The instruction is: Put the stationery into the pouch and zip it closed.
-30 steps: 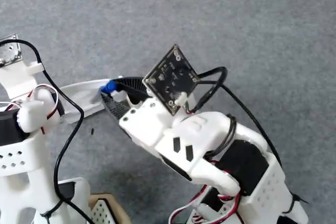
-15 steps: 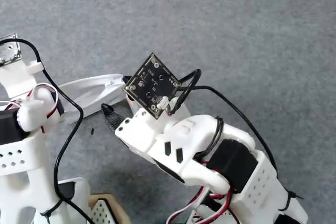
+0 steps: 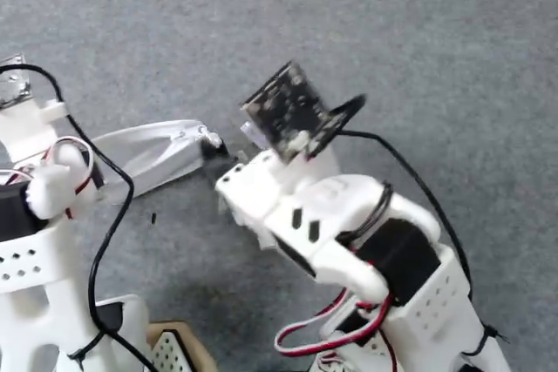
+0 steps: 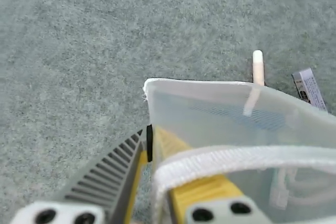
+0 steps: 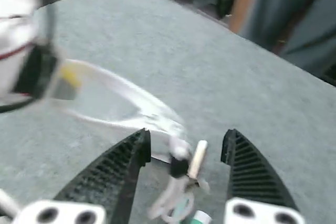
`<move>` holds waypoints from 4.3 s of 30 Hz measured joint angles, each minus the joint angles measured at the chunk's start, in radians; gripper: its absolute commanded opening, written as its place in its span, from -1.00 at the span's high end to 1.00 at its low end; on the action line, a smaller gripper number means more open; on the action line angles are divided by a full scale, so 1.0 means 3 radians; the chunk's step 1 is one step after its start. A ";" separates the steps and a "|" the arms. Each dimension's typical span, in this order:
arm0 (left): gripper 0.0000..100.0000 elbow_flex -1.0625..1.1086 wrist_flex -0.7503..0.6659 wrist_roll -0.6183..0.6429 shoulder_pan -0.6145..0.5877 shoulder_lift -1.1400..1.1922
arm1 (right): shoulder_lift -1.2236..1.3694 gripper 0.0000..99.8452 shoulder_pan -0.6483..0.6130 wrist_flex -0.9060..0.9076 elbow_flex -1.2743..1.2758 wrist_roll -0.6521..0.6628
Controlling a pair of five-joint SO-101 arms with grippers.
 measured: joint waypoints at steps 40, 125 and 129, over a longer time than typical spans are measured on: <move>0.95 -0.0015 0.0005 0.0005 -0.0762 0.0015 | 0.3227 0.55 0.0378 -0.0675 -0.0573 -0.0240; 0.95 -0.0010 0.0179 -0.0281 -0.0511 0.0015 | 0.4961 0.98 0.0332 0.1867 -0.5493 -0.0230; 0.95 0.0061 0.0164 -0.0348 -0.0506 0.0005 | 0.4424 0.98 0.0266 0.1846 -0.5166 -0.0225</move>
